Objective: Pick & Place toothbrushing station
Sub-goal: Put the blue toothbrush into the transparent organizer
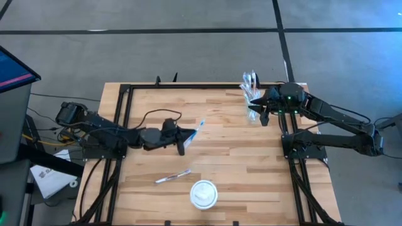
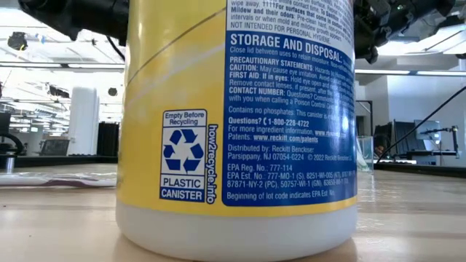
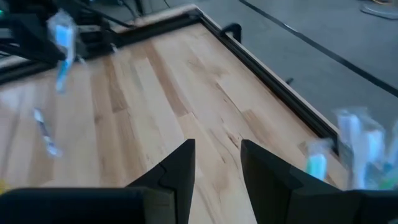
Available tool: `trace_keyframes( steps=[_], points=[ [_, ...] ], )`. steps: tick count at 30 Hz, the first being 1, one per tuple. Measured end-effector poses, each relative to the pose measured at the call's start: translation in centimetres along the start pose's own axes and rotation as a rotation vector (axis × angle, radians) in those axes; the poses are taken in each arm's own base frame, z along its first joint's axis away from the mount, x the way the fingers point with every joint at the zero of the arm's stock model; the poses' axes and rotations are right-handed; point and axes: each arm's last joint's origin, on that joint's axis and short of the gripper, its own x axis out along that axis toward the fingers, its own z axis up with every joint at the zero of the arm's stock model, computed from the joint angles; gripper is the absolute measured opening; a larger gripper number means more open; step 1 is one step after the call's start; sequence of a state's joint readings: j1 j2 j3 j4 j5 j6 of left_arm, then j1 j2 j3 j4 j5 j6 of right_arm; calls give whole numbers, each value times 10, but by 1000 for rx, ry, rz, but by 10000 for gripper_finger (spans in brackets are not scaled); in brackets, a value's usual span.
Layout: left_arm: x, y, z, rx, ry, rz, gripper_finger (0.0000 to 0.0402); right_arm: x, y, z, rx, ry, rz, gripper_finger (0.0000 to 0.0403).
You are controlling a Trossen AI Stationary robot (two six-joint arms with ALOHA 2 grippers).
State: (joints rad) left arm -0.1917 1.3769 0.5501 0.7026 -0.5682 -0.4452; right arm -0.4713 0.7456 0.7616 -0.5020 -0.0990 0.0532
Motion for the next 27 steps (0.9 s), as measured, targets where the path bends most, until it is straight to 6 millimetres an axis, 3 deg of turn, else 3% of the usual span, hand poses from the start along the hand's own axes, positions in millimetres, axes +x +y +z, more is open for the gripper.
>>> trace_keyframes(
  steps=[10,19,27],
  points=[
    [9,9,24,23,-151,-58,0,0,5,12,-26,-114,145,120],
    [15,15,45,25,-262,-111,0,19,10,21,-55,-159,274,120],
    [52,-7,55,138,-282,-145,0,33,20,31,-113,-244,346,120]
  ],
)
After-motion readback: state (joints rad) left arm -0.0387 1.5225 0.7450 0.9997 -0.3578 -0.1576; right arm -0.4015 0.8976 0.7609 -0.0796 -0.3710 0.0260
